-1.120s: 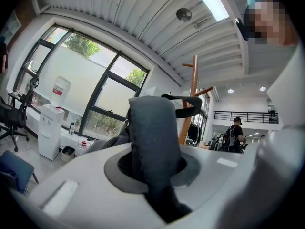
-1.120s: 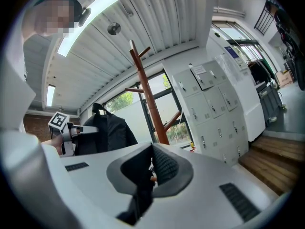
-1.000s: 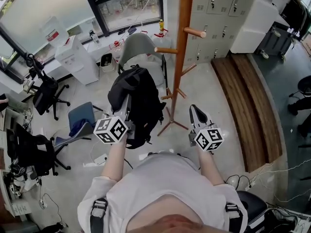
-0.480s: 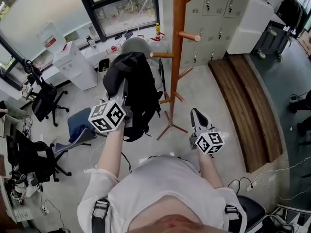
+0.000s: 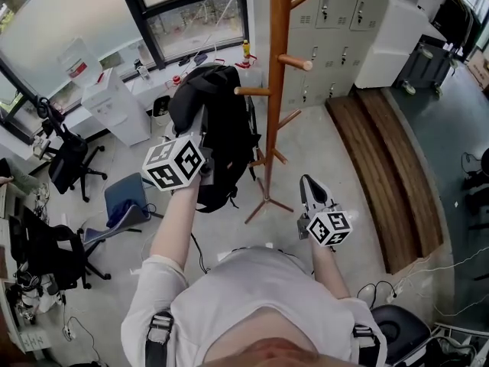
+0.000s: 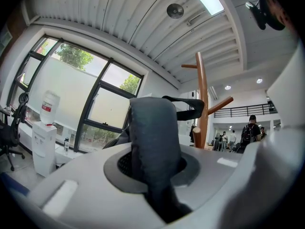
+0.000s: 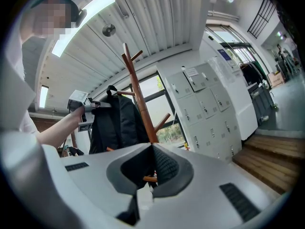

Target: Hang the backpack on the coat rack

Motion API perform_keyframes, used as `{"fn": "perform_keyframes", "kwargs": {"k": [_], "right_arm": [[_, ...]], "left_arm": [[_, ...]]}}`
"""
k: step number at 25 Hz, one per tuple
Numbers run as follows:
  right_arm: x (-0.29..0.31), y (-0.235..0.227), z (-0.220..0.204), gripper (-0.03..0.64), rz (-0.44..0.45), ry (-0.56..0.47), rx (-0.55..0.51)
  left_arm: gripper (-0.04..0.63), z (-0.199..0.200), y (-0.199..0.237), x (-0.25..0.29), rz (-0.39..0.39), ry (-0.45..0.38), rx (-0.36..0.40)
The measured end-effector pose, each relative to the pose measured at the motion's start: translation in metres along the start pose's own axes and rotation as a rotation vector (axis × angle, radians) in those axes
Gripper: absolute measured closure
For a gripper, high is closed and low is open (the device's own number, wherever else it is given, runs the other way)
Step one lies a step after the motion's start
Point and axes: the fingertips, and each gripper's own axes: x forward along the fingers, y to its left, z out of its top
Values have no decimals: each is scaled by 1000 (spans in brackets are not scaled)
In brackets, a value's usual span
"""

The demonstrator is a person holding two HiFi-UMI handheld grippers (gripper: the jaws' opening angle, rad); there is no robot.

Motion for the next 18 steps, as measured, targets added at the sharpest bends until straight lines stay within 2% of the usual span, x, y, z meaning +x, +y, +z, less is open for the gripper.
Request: {"fn": "perform_keyframes", "kwargs": {"k": [7,18], "right_arm": [[-3,-4,0,607,-13,3,4],[-9,-13,-2,607,-32,5,16]], "left_arm": [[515,9,-4,14,12,-7,-9],[515,-1,-30,26,-4,10,58]]}}
